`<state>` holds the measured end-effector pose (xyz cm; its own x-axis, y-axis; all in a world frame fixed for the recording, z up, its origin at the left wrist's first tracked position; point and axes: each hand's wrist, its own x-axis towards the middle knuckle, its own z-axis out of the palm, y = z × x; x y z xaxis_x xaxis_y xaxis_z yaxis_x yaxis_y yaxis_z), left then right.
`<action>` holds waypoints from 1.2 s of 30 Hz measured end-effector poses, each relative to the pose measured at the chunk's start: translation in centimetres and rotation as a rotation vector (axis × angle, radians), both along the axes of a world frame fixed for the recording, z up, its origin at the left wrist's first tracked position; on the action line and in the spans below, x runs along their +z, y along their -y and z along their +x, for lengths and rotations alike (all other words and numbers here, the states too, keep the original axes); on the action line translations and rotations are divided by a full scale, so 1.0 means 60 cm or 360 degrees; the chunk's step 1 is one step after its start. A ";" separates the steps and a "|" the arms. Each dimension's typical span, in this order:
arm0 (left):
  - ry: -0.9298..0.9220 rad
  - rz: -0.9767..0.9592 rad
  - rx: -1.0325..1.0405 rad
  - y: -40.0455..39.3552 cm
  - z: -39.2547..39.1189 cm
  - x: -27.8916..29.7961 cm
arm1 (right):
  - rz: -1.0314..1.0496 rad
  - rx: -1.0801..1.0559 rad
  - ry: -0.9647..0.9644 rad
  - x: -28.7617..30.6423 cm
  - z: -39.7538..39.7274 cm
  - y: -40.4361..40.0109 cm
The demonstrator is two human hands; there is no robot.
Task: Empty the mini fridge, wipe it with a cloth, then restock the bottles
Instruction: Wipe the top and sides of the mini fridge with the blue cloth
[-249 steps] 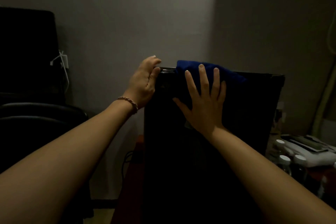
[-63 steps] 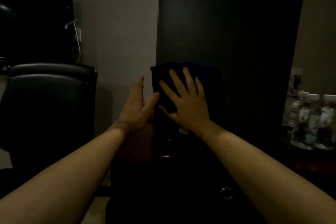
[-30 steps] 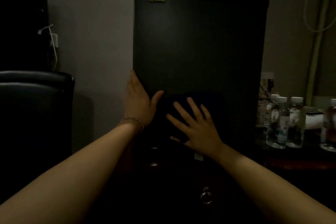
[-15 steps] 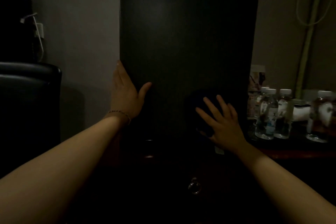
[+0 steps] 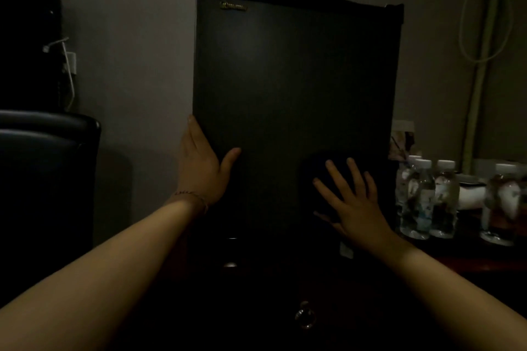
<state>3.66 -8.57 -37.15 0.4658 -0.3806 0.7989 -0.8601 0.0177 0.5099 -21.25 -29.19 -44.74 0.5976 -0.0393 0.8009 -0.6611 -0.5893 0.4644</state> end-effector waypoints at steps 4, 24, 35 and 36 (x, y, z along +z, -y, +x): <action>-0.0051 0.0006 -0.0080 -0.008 -0.003 0.007 | -0.0069 0.0055 -0.0047 0.055 0.093 -0.065; -0.0331 -0.0322 -0.0280 -0.020 0.136 0.607 | 0.0902 0.0305 -0.0212 0.739 0.293 -0.183; 0.0346 0.1364 -0.0240 0.037 0.045 0.669 | 0.2023 0.0497 -0.0771 0.876 0.176 -0.085; 0.0478 0.1440 -0.0167 0.048 0.034 0.673 | 0.2080 0.0471 -0.0818 0.875 0.156 -0.068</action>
<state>5.68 -11.44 3.20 0.2181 -0.9401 0.2620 -0.9735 -0.1906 0.1266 -11.86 -25.09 7.76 0.9204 -0.3906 -0.0155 -0.3693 -0.8558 -0.3623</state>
